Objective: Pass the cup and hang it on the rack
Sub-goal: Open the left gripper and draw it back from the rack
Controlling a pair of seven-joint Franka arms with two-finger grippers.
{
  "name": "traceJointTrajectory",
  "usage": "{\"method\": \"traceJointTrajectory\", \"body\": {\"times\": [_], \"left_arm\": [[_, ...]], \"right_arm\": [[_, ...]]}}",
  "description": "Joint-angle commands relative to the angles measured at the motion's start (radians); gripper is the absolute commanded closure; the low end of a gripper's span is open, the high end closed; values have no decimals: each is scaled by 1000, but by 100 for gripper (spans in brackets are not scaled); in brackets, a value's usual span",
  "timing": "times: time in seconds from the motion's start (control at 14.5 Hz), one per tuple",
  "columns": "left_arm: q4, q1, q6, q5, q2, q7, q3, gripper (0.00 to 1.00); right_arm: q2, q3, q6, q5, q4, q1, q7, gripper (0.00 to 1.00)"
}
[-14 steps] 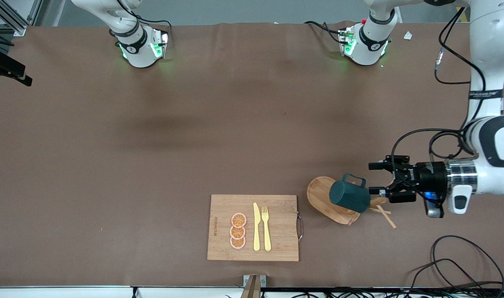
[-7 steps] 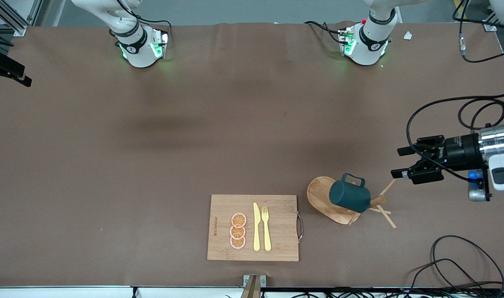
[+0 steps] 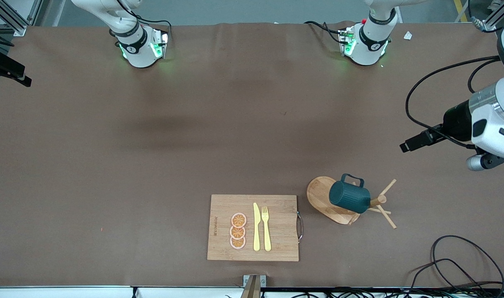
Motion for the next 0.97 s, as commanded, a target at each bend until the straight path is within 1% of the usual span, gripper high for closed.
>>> {"method": "traceJointTrajectory", "body": {"times": [0.0,0.14,0.21,0.34,0.48,0.69,0.9], "left_arm": [[-25,4,-8,125,-61,120,-32,0],[-45,4,-22,149,-103,174,-32,0],[-74,4,-18,160,-135,183,-34,0],[-99,9,-15,162,-178,183,-46,0],[-102,10,-16,156,-187,203,-46,0],[-99,19,-16,142,-175,221,-43,0],[-107,18,-15,130,-172,229,-28,0]], "right_arm": [[-11,5,10,-11,-15,0,-13,0],[-11,5,10,-11,-15,0,-13,0],[-11,5,10,-11,-17,0,-11,0],[-11,5,10,-11,-17,-2,-11,0],[-11,5,8,-11,-17,-2,-11,0],[-11,3,7,-11,-17,-2,-11,0],[-11,3,5,-11,-17,-2,-11,0]]}}
